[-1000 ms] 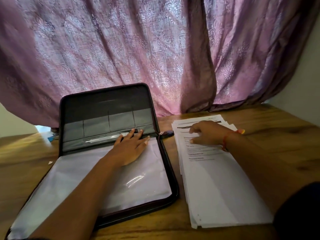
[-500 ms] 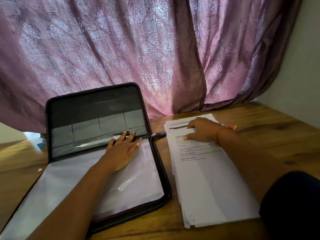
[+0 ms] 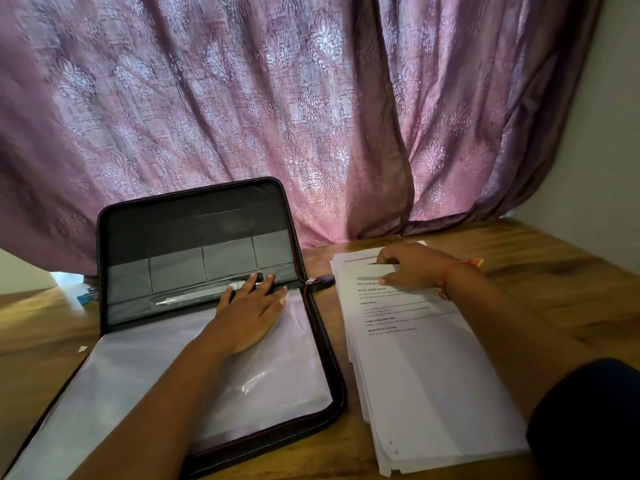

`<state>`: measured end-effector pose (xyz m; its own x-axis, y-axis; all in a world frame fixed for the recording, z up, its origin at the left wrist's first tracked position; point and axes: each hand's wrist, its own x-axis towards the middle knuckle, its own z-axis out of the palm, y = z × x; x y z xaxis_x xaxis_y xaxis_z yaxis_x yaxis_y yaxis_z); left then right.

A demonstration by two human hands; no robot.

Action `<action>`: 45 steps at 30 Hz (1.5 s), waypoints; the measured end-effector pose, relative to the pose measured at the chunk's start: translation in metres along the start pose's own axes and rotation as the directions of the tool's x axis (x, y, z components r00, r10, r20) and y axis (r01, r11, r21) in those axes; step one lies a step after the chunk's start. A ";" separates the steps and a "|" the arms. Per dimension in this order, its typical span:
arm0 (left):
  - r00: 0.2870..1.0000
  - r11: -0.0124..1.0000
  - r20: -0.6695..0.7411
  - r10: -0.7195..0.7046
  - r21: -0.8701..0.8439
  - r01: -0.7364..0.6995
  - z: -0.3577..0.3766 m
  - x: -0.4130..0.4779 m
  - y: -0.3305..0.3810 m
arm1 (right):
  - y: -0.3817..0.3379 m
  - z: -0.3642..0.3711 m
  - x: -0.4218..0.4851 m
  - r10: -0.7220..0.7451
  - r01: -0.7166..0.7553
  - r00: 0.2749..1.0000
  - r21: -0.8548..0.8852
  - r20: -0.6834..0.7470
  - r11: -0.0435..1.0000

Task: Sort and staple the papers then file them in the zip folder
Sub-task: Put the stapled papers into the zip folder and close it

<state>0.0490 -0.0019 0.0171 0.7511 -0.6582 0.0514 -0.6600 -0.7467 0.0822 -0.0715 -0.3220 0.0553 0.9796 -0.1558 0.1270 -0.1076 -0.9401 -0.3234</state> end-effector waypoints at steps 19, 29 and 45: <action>1.000 1.000 0.010 0.000 0.025 0.000 0.001 0.000 0.000 | -0.008 0.005 -0.001 0.074 -0.072 0.993 -0.027 0.096 0.997; 1.000 0.999 0.007 0.023 0.023 -0.024 0.001 0.002 -0.003 | -0.035 -0.059 0.008 -0.095 0.097 0.995 -0.061 0.028 0.993; 1.000 1.000 -0.020 0.012 0.009 -0.012 -0.003 -0.003 0.003 | -0.140 -0.196 0.008 -0.365 0.304 0.533 -0.231 -0.763 0.924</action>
<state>0.0450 -0.0023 0.0206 0.7435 -0.6648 0.0726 -0.6688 -0.7399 0.0731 -0.0816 -0.2507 0.2853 0.4314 0.0291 0.9017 0.1587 -0.9863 -0.0441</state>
